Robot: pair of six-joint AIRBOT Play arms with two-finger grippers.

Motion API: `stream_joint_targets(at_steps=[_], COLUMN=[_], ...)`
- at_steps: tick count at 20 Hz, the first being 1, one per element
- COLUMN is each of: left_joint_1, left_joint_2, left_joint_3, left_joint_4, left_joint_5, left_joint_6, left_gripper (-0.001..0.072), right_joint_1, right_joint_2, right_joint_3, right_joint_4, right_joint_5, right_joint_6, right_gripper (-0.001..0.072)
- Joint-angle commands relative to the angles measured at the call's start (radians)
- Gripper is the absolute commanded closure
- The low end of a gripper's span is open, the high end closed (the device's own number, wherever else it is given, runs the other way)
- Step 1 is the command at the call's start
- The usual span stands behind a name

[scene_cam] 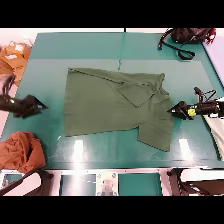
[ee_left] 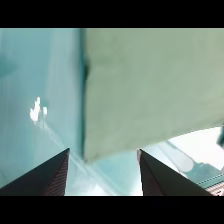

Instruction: Fold the shirts.

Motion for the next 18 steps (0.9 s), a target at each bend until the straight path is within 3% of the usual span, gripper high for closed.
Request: stream_joint_targets(at_steps=[1,8,14,15,16,18], left_joint_1=[0.017,0.011,-0.186,-0.179,-0.166,-0.135], left_joint_2=[0.037,0.002,-0.104,-0.105,-0.105,-0.105], left_joint_3=[-0.198,-0.517,-0.531,-0.515,-0.490,-0.438], left_joint_4=[-0.013,-0.222,-0.415,-0.401,-0.369,-0.312], left_joint_5=[0.071,0.264,0.423,0.423,0.408,0.344], left_joint_6=[-0.027,0.070,0.143,0.153,0.158,0.157], left_gripper=[0.0216,0.0216,0.0218,0.0313,0.0486,0.0674], right_joint_1=[-0.019,-0.109,-0.113,-0.115,-0.117,-0.126], right_joint_2=[-0.005,-0.005,-0.005,-0.005,-0.005,-0.005], right_joint_3=[0.007,0.013,0.013,0.013,0.013,0.012], right_joint_4=[-0.031,-0.031,-0.032,-0.032,-0.032,-0.043], right_joint_5=[0.001,0.029,0.040,0.049,0.055,0.069], right_joint_6=[-0.005,-0.005,-0.006,-0.009,-0.010,-0.009], right_gripper=[0.0293,0.0292,0.0292,0.0291,0.0290,0.0289])
